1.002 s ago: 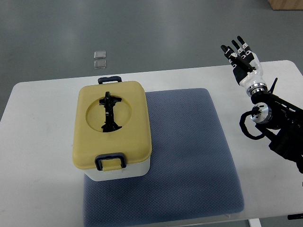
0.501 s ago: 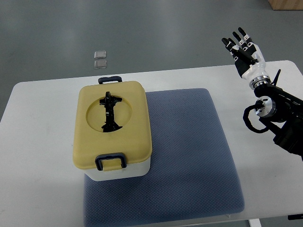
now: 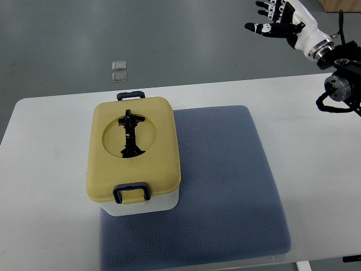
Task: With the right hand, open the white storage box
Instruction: 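Swing the right hand up and over toward the yellow lid, then lower the right hand onto the black lid handle and grasp it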
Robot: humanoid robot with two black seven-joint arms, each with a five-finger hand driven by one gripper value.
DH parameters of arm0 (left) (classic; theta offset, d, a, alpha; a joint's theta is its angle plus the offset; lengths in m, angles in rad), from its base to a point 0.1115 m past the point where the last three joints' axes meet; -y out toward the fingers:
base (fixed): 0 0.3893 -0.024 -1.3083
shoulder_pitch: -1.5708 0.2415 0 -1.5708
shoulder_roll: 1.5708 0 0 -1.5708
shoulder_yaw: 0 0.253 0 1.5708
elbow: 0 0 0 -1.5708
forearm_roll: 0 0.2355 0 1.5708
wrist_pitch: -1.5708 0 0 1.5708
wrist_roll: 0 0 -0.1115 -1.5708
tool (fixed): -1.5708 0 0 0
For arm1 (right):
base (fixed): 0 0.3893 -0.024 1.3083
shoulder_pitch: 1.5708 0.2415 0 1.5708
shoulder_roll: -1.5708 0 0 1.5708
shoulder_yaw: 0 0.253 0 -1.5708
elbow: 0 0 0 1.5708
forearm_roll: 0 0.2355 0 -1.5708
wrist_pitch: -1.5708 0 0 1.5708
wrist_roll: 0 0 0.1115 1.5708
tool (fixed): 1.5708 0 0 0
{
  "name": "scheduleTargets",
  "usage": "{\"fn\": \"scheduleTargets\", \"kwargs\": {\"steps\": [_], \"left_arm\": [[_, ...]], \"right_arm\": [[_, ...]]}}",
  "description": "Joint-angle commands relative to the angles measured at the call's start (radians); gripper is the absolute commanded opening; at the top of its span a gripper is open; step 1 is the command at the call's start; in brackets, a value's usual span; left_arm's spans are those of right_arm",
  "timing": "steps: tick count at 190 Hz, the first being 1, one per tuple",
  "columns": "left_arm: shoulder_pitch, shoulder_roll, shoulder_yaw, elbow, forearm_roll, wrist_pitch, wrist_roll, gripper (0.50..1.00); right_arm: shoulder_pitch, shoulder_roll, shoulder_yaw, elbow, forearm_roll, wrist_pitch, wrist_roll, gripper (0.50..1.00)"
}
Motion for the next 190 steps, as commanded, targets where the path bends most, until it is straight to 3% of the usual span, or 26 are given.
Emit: {"fn": "scheduleTargets", "kwargs": {"steps": [1,35,89,139,190], "left_arm": [[0.000,0.000,0.000,0.000,0.000,0.000,0.000,1.000],[0.000,0.000,0.000,0.000,0.000,0.000,-0.001,1.000],[0.000,0.000,0.000,0.000,0.000,0.000,0.000,1.000],[0.000,0.000,0.000,0.000,0.000,0.000,0.000,1.000],[0.000,0.000,0.000,0.000,0.000,0.000,0.000,1.000]], "right_arm": [[0.094,-0.020,-0.032,0.047,-0.179,0.037,0.001,0.928],[0.250,-0.014,-0.074,0.120,-0.502,0.109,0.019,0.928],[0.422,0.026,-0.158,0.341,-0.814,0.114,0.052,0.926],[0.509,0.192,-0.267,0.346,-0.930,0.109,0.052,0.924],[0.558,0.262,-0.393,0.341,-1.030,0.075,0.050,0.915]]}}
